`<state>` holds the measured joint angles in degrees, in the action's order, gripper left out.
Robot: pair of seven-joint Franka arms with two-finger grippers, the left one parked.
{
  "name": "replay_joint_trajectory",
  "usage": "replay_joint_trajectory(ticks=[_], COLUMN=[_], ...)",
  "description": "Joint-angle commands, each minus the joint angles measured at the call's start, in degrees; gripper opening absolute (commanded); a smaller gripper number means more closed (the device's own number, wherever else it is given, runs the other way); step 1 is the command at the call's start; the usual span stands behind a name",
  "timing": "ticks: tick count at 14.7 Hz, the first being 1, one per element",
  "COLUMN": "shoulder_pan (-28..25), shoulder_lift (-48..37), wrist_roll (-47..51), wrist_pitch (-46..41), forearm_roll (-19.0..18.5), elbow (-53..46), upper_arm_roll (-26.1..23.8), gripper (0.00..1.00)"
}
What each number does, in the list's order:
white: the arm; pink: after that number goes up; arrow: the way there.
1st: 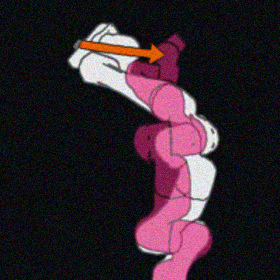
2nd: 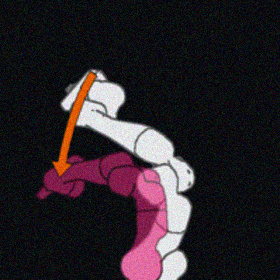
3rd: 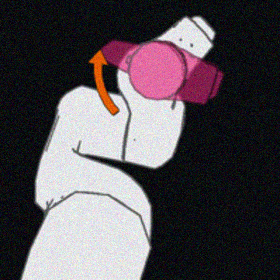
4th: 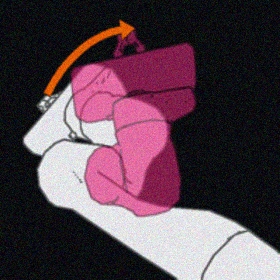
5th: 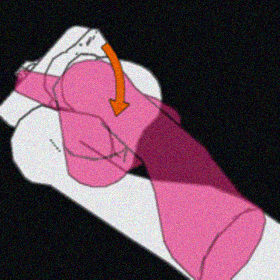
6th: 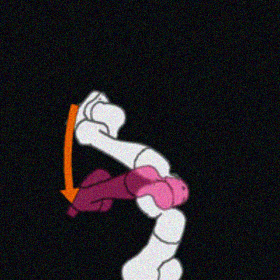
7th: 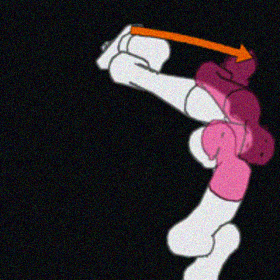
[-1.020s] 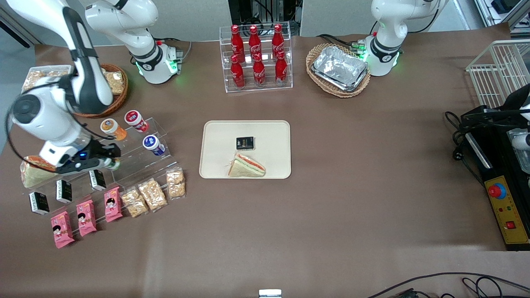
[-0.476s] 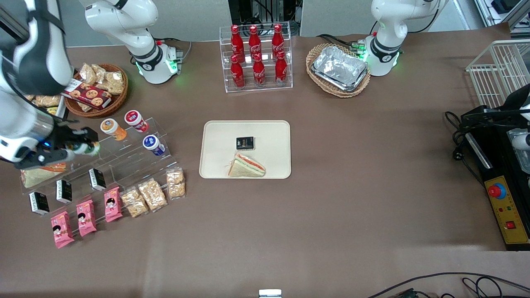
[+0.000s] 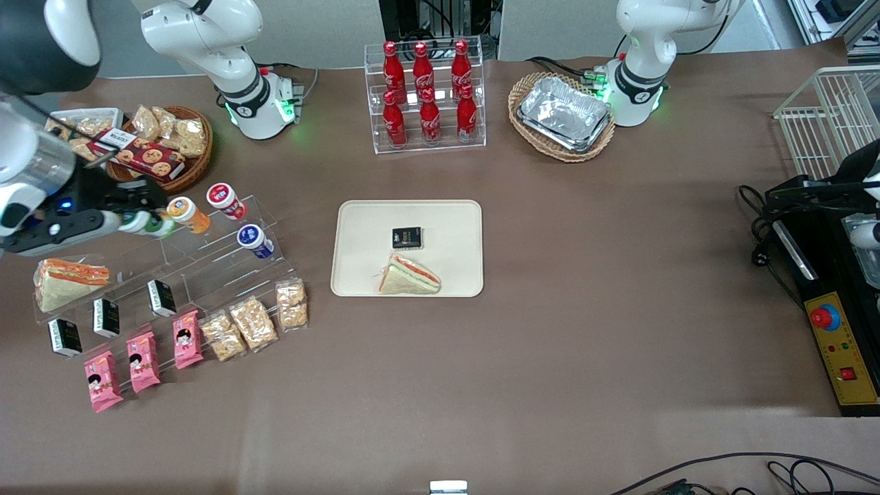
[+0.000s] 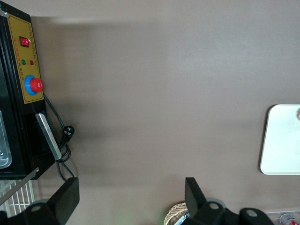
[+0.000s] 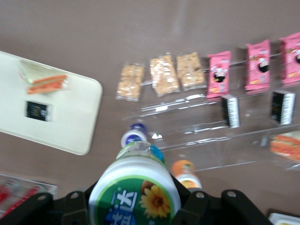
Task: Place green gum on tray
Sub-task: 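Close the right gripper on the green gum bottle and lift it, then carry the green gum bottle with the right gripper over the cream tray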
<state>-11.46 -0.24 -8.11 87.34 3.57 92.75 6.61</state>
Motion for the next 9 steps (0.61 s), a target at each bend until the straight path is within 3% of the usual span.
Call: replay_joint_trajectory(ticks=[1, 6, 9], shoulder_pan=[-3.21, -13.04, -15.43], shoulder_lift=[1.21, 2.87, 5.60], wrist_roll=[16.83, 41.03, 43.61], wrist_pitch=[-2.00, 3.26, 8.45], forearm_roll=[4.50, 6.27, 5.83], elbow=[-2.13, -1.87, 1.37], upper_arm_roll=[-4.04, -7.49, -7.49], gripper=[0.06, 0.06, 0.06])
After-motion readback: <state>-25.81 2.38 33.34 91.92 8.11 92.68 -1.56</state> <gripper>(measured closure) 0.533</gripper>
